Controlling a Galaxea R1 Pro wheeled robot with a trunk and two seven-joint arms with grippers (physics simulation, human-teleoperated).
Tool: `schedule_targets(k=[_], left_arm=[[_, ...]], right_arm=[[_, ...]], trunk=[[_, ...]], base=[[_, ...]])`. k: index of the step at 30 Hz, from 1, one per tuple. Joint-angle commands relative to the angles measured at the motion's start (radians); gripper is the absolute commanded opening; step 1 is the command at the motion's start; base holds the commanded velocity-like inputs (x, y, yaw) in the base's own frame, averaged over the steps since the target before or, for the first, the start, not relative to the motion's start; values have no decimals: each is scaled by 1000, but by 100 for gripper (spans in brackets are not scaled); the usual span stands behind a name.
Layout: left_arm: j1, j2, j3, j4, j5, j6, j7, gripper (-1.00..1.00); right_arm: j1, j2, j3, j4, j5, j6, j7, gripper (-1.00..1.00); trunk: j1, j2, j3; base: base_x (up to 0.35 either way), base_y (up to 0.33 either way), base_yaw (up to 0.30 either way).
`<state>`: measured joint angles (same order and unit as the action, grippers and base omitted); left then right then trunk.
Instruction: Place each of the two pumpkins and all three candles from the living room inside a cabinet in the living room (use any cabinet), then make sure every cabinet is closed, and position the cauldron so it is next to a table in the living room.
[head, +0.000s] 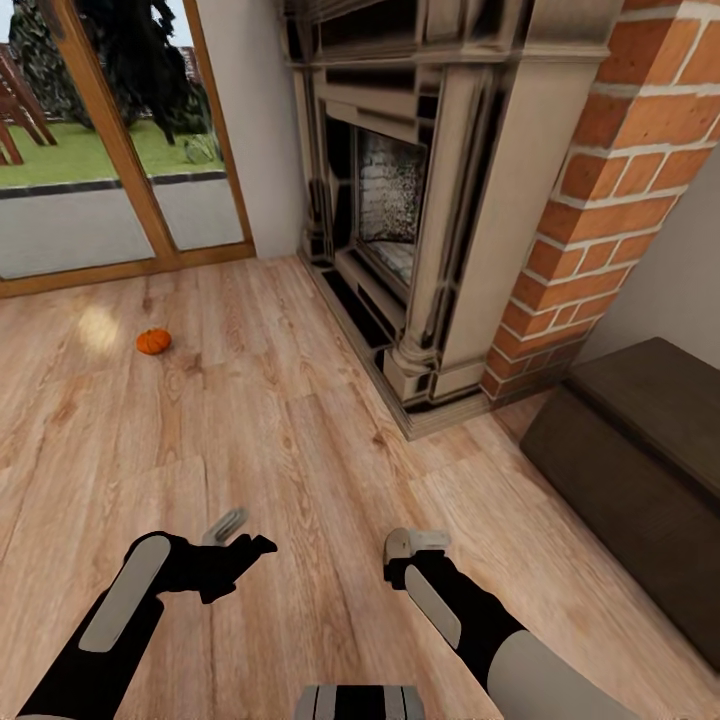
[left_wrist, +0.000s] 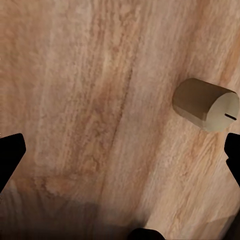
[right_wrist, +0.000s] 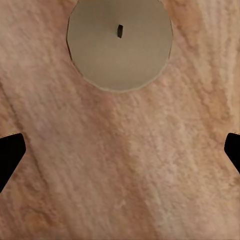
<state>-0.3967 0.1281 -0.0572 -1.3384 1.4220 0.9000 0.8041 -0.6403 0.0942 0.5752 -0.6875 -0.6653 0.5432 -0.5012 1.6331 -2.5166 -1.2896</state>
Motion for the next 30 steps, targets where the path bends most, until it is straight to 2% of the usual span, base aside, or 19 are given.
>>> schedule_targets(k=[1, 4, 7, 13, 15, 17, 24, 30], left_arm=[[-1, 1, 0, -1, 10, 0, 10, 100], [-1, 3, 4, -1, 24, 10, -8, 100], [-1, 15, 9, 0, 87, 62, -94, 100], [1, 129, 13, 23, 224, 95, -300, 100], [2, 147, 13, 38, 239, 96, -338, 100], [2, 155, 13, 44, 245, 96, -357, 100], [4, 162, 15, 58, 247, 96, -368, 100], [4, 162, 16, 64, 247, 96, -368, 100]], right_arm=[[-1, -1, 5, -1, -10, 1, -10, 100], [-1, -1, 5, -1, -10, 1, -10, 100], [-1, -1, 4, -1, -10, 1, -10, 100], [-1, -1, 5, -1, -10, 1, -10, 100], [-1, -1, 5, -1, -10, 0, -10, 100], [-1, -1, 5, -1, -10, 0, -10, 100], [-1, -1, 5, -1, -8, -5, -10, 100], [-1, -1, 5, -1, -7, -30, -10, 100]], trunk=[[0, -1, -5], [1, -1, -13], [1, -1, -13], [2, -1, -16], [2, -2, -24], [2, -2, -24], [2, -2, -24], [2, -2, -24]], base=[[0, 0, 0], [0, 0, 0], [0, 0, 0], [0, 0, 0], [0, 0, 0], [0, 0, 0], [30, 0, 0], [279, 0, 0]])
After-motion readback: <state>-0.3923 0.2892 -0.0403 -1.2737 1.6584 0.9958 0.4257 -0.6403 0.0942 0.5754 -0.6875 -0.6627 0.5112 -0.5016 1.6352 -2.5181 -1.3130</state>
